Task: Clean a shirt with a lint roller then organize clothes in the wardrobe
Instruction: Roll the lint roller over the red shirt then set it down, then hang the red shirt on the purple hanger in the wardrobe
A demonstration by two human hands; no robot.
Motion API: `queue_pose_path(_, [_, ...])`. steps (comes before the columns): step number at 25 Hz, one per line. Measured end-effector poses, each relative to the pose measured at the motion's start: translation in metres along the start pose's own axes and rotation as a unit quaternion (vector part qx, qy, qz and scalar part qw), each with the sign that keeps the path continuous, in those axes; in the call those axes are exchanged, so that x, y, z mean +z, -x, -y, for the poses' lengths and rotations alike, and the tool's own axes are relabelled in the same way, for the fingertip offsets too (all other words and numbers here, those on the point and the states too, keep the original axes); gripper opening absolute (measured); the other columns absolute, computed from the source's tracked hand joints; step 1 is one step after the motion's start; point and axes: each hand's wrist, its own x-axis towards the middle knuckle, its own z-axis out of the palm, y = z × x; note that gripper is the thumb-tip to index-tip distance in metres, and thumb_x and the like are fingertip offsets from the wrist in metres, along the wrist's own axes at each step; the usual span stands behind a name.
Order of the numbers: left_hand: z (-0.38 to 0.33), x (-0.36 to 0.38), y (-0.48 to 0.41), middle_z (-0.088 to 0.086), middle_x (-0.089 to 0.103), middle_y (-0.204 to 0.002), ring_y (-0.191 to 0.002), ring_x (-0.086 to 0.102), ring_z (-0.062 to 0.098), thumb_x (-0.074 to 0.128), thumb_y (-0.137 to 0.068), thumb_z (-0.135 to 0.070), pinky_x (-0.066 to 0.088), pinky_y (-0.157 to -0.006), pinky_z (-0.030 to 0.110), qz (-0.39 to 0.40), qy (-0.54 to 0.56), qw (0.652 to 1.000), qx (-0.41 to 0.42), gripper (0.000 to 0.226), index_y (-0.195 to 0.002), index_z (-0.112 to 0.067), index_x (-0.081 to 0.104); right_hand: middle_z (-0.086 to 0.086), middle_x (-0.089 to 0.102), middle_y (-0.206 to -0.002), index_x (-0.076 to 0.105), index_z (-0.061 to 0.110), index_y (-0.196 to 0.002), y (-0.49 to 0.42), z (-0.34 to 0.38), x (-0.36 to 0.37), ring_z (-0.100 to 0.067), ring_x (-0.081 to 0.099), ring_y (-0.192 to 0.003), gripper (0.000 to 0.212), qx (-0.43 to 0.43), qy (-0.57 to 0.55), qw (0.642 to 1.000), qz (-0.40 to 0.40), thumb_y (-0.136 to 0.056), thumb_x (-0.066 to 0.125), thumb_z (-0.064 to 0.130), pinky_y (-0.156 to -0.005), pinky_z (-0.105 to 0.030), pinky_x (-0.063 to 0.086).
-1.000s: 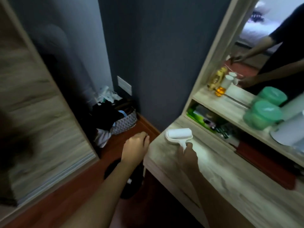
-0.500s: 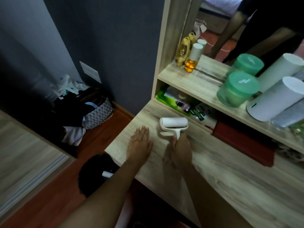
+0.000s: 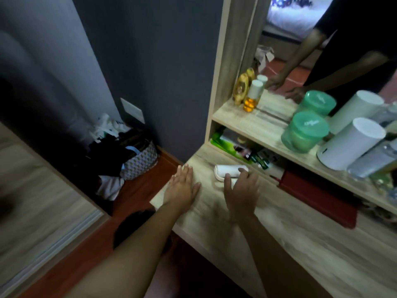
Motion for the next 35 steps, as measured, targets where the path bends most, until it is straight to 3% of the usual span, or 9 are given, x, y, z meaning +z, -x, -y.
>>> queue_pose_path(4, [0.028,-0.118,0.01,0.005,0.0,-0.159,-0.146,-0.004,0.021,0.024,-0.1,-0.045,0.005,-0.117,0.036,-0.106,0.002,0.994,-0.005,0.063,-0.15,-0.012,0.005,-0.018,0.051,-0.106,0.056,0.008,-0.107,-0.034,0.103,-0.069,-0.037,0.048,-0.099,0.046,-0.137,-0.079,0.987,-0.026,-0.087,0.034,0.043,-0.086,-0.045,0.041])
queue_pose_path(8, [0.072,-0.242,0.05,0.006,0.004,-0.159,-0.146,0.0,0.021,0.027,-0.1,-0.044,0.007,-0.117,0.037,-0.246,-0.053,0.968,-0.007,0.063,-0.15,-0.011,0.008,-0.014,0.052,-0.106,0.056,0.014,-0.11,-0.039,0.229,-0.128,-0.033,0.049,-0.1,0.048,-0.277,-0.178,0.942,-0.07,-0.088,0.029,0.047,-0.084,-0.044,0.041])
queue_pose_path(11, [0.122,-0.331,0.108,0.005,0.008,-0.159,-0.146,0.002,0.02,0.025,-0.098,-0.048,0.007,-0.117,0.036,-0.353,-0.089,0.93,-0.047,0.065,-0.15,-0.011,0.01,-0.012,0.05,-0.11,0.055,0.015,-0.112,-0.011,0.333,-0.163,-0.029,0.046,-0.103,0.051,-0.373,-0.234,0.896,-0.059,-0.087,0.026,0.05,-0.087,-0.043,0.039])
queue_pose_path(14, [0.18,-0.402,0.178,0.006,0.016,-0.158,-0.146,0.008,0.021,0.009,-0.086,-0.056,0.012,-0.116,0.036,-0.437,-0.134,0.886,-0.08,0.078,-0.149,-0.01,0.018,-0.014,0.051,-0.108,0.056,0.014,-0.109,0.032,0.429,-0.192,-0.033,0.047,-0.101,0.052,-0.447,-0.281,0.847,-0.054,-0.086,0.026,0.049,-0.085,-0.044,0.041])
queue_pose_path(17, [0.235,-0.452,0.238,0.008,0.026,-0.154,-0.143,0.021,0.023,0.016,-0.088,-0.052,0.021,-0.114,0.037,-0.469,-0.18,0.857,-0.112,0.074,-0.146,-0.009,0.028,-0.013,0.052,-0.104,0.056,0.015,-0.107,0.073,0.506,-0.203,-0.033,0.049,-0.098,0.05,-0.507,-0.302,0.804,-0.069,-0.085,0.027,0.049,-0.083,-0.043,0.043])
queue_pose_path(20, [0.307,-0.506,0.297,0.015,0.047,-0.141,-0.13,0.046,0.03,0.032,-0.089,-0.046,0.043,-0.099,0.046,-0.5,-0.241,0.821,-0.135,0.064,-0.135,-0.003,0.047,-0.011,0.051,-0.107,0.055,0.017,-0.11,0.124,0.594,-0.211,-0.031,0.048,-0.103,0.058,-0.564,-0.31,0.764,-0.042,-0.081,0.023,0.056,-0.087,-0.044,0.042])
queue_pose_path(25, [0.419,-0.579,0.377,0.012,0.035,-0.15,-0.139,0.032,0.027,0.026,-0.089,-0.051,0.03,-0.109,0.043,-0.547,-0.269,0.776,-0.162,0.07,-0.142,-0.006,0.036,-0.007,0.048,-0.114,0.051,0.019,-0.117,0.188,0.731,-0.231,-0.028,0.045,-0.111,0.045,-0.606,-0.33,0.723,-0.03,-0.087,0.043,0.052,-0.094,-0.039,0.038])
queue_pose_path(30, [0.512,-0.646,0.435,0.017,0.045,-0.142,-0.129,0.046,0.031,0.036,-0.09,-0.044,0.041,-0.101,0.046,-0.584,-0.328,0.725,-0.162,0.064,-0.136,-0.001,0.044,-0.001,0.041,-0.125,0.04,0.023,-0.129,0.223,0.845,-0.252,-0.02,0.037,-0.122,0.05,-0.646,-0.317,0.694,-0.027,-0.088,0.045,0.052,-0.1,-0.037,0.037])
queue_pose_path(35, [0.56,-0.716,0.45,0.023,0.042,-0.142,-0.125,0.049,0.038,0.039,-0.088,-0.046,0.046,-0.098,0.05,-0.602,-0.381,0.684,-0.155,0.068,-0.135,0.002,0.044,-0.006,0.035,-0.138,0.03,0.022,-0.138,0.231,0.91,-0.254,-0.024,0.033,-0.129,0.062,-0.675,-0.246,0.687,-0.109,-0.088,0.043,0.056,-0.105,-0.039,0.033])
